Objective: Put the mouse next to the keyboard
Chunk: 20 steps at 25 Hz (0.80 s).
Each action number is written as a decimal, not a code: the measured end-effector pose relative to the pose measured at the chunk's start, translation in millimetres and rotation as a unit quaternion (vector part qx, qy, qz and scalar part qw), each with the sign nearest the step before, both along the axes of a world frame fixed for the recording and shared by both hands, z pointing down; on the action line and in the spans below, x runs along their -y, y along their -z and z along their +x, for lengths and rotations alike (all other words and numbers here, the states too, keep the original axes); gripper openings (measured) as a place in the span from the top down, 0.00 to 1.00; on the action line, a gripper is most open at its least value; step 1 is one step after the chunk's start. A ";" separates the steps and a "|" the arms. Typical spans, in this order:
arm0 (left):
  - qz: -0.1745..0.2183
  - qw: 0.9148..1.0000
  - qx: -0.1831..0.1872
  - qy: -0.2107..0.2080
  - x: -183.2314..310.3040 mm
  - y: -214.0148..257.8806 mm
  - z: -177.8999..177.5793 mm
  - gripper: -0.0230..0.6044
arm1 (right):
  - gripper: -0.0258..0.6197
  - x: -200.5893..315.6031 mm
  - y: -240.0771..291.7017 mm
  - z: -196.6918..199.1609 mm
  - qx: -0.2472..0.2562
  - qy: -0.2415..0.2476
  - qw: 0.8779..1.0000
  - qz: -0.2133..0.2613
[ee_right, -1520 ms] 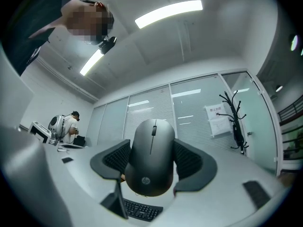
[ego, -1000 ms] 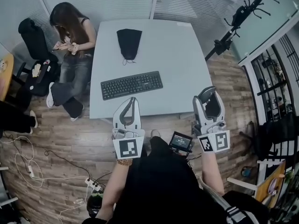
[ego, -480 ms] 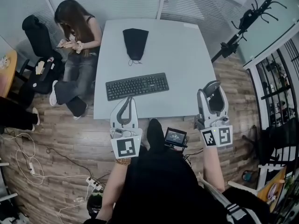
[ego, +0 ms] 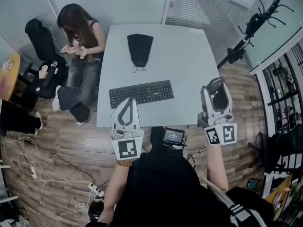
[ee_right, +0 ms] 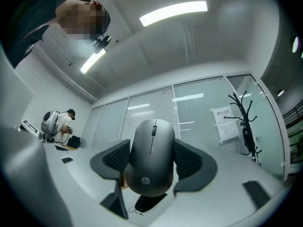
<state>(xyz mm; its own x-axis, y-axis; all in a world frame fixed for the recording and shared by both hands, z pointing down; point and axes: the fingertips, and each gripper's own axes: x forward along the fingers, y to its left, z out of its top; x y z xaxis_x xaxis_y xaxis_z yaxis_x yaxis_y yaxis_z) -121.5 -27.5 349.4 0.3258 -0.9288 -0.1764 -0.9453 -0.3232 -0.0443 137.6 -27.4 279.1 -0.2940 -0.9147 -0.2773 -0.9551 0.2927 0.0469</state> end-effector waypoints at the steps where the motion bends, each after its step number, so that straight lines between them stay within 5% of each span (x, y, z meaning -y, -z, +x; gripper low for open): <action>1: 0.001 1.000 0.002 0.000 3.4 0.8 0.8 0.94 | 0.51 4.3 0.5 0.5 0.001 0.000 1.000 0.001; 20: -0.022 1.000 0.022 0.002 62.5 -13.5 15.5 0.94 | 0.51 77.7 -11.8 17.0 0.010 0.001 1.000 -0.009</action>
<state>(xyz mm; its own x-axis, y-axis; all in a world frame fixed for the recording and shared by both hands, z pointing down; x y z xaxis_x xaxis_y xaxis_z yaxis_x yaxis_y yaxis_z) -106.0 -90.0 362.8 0.3295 -0.9363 -0.1217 -0.9437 -0.3228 -0.0722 154.7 -105.1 290.9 -0.2909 -0.9188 -0.2666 -0.9549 0.2960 0.0219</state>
